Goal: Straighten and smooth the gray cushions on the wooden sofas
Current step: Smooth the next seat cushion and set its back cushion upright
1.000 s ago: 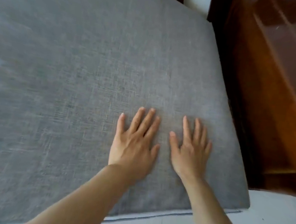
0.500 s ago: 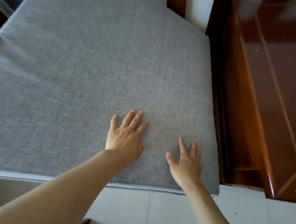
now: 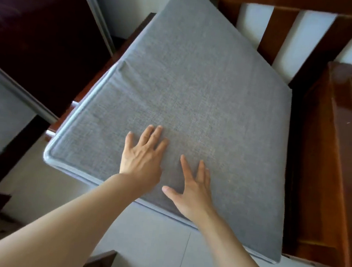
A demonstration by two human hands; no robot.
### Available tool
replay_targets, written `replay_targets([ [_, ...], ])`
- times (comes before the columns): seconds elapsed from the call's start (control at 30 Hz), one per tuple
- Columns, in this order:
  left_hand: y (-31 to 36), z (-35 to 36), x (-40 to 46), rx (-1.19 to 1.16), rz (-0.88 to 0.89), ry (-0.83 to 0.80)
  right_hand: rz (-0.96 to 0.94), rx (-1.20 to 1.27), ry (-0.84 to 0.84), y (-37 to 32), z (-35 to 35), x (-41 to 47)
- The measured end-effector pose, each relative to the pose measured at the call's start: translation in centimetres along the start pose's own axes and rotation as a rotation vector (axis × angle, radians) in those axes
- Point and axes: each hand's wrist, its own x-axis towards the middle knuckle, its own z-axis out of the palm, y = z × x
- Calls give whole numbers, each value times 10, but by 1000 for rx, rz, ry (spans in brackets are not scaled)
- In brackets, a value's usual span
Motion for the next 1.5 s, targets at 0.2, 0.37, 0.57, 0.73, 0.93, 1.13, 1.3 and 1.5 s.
replay_targets([
  [0.2, -82, -19, -25, -50, -42, 84, -56, -54, -66, -84, 14, -10],
  [0.37, -135, -19, -40, -248, -53, 140, -49, -235, -20, -141, 31, -8],
  [0.57, -176, 0, -42, -883, -39, 197, -99, -312, 93, -191, 54, -1],
  [0.73, -205, 24, -41, -1179, -140, 95, -152, -424, 133, -211, 63, 1],
  [0.93, -222, 76, -20, -1350, -536, -248, -158, -570, 151, -217, 62, 0],
  [1.13, -219, 86, 3, -1477, -699, -288, -156, -694, 165, -225, 63, -2],
  [1.3, -215, 75, 15, -1542, -810, -307, -168, -701, 167, -227, 63, -4],
  [1.5, -214, 65, 16, -1528, -799, -277, -193, -694, 211, -233, 54, -14],
])
